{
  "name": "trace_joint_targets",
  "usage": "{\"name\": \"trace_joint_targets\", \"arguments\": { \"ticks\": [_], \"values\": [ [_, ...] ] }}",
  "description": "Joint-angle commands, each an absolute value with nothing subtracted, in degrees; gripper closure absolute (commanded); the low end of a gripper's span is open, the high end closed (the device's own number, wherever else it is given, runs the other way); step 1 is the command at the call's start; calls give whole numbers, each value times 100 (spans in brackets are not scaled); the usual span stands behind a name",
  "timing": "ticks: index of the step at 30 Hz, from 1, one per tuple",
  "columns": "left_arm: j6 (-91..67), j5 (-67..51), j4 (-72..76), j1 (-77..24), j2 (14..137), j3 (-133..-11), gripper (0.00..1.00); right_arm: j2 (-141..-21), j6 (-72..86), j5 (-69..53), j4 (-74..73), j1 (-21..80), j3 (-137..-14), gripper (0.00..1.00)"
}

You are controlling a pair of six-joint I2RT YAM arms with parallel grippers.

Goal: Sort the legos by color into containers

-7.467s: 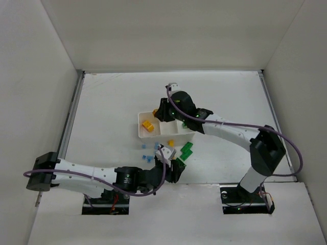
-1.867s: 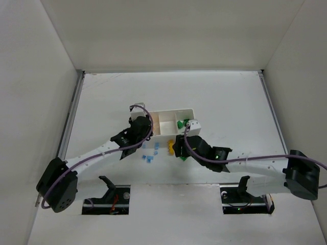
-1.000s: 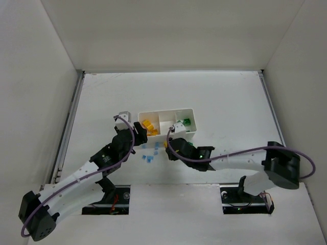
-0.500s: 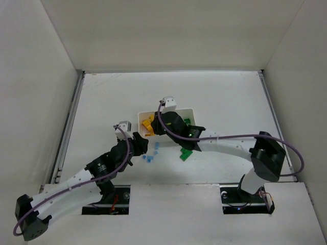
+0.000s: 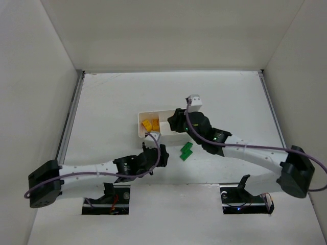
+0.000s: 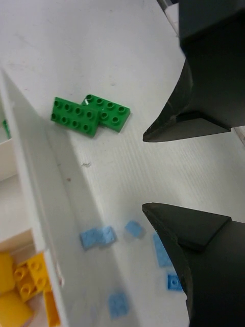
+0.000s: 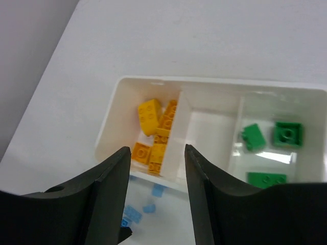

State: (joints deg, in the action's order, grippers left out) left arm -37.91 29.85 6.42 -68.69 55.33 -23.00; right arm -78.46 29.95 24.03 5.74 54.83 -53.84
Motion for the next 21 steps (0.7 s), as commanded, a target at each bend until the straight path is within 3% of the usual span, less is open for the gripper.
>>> {"name": "trace_joint_targets", "arguments": {
  "ticks": [1,9,21],
  "values": [
    [-3411,2796,1870,-7061,6360,-2829,51,-7034,3251,2716,774,5366,-4564,49],
    [-2804,2409,2522,-7009,8365,-3849,44,-5257,4051,2988,142,5357,-2919,48],
    [-2760,2162,2742,-6623,9667,-4561,42,-4228,4517,2918,-343,5163,-2180,48]
  ]
}}
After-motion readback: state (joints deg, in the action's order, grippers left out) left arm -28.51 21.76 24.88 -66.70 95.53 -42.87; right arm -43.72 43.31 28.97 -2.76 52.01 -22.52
